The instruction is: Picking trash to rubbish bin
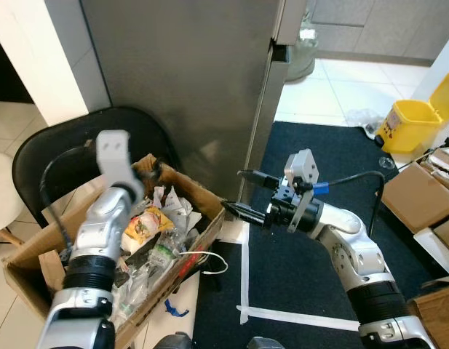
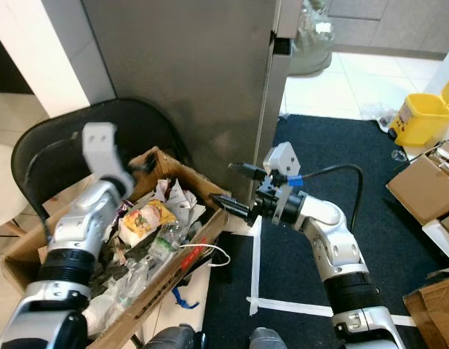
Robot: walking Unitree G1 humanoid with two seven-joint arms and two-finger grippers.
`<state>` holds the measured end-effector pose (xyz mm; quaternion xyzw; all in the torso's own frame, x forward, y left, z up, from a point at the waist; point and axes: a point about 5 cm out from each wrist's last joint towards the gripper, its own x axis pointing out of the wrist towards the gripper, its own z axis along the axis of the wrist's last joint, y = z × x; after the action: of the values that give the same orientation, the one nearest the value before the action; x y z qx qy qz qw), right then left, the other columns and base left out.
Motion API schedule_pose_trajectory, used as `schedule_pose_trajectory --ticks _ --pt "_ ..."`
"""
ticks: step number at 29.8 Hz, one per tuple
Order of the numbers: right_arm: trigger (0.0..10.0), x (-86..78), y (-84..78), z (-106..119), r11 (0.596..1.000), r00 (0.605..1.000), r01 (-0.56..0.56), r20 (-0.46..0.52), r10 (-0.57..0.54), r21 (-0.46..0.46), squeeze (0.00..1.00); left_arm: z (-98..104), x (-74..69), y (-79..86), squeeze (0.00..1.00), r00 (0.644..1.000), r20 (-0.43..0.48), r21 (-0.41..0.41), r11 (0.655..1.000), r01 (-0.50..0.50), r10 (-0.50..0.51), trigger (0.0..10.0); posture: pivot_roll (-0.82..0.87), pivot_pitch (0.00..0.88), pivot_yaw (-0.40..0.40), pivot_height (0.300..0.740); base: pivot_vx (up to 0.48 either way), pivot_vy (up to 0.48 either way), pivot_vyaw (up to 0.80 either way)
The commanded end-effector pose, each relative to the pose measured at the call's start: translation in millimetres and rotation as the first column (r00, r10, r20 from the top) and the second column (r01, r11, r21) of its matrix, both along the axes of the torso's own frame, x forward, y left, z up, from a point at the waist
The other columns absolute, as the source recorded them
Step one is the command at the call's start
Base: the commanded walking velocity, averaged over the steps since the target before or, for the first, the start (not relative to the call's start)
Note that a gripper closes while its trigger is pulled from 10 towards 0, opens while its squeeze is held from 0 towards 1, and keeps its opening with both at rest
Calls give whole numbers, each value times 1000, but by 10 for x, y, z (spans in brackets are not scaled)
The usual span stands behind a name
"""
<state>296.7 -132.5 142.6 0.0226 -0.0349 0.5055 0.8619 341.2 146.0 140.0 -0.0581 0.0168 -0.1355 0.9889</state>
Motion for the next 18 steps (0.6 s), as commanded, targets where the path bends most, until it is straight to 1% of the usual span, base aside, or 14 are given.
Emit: schedule_pose_trajectory --ticks 1,4,5,6,8,9,12,16,18 --pt "10000 44 -39 12 998 998 53 -15 -53 38 0 -26 -52 -133 0 997 14 -21 997 73 -73 10000 -64 0 19 740 0 0 0" --pt "10000 104 -73 50 983 988 151 -32 -149 106 0 -2 -83 -274 0 989 50 -13 990 144 -143 10000 -68 0 20 740 0 0 0" --pt "10000 137 -100 67 969 979 203 -51 -198 139 0 15 -90 -327 0 983 65 -4 985 170 -170 10000 -69 0 22 740 0 0 0" --pt "10000 137 -100 67 969 979 203 -51 -198 139 0 15 -90 -327 0 983 65 -4 985 170 -170 10000 -69 0 22 740 0 0 0" --pt "10000 181 -150 87 943 961 274 -88 -262 190 0 52 -112 -403 0 969 100 23 974 225 -226 10000 -74 0 25 740 0 0 0" --pt "10000 191 -164 90 935 956 290 -98 -276 203 0 64 -119 -420 0 964 110 32 970 240 -242 10000 -74 0 25 740 0 0 0" --pt "10000 242 -216 107 905 936 350 -136 -326 242 0 73 -133 -426 0 957 122 36 965 259 -261 10000 -70 0 20 740 0 0 0" --pt "10000 311 -285 133 862 898 440 -158 -412 251 0 56 -159 -432 0 953 121 48 961 273 -277 10000 -68 0 19 740 0 0 0" --pt "10000 325 -271 174 862 884 467 -104 -455 197 0 49 -163 -432 0 950 125 63 958 281 -287 10000 -68 0 19 740 0 0 0"
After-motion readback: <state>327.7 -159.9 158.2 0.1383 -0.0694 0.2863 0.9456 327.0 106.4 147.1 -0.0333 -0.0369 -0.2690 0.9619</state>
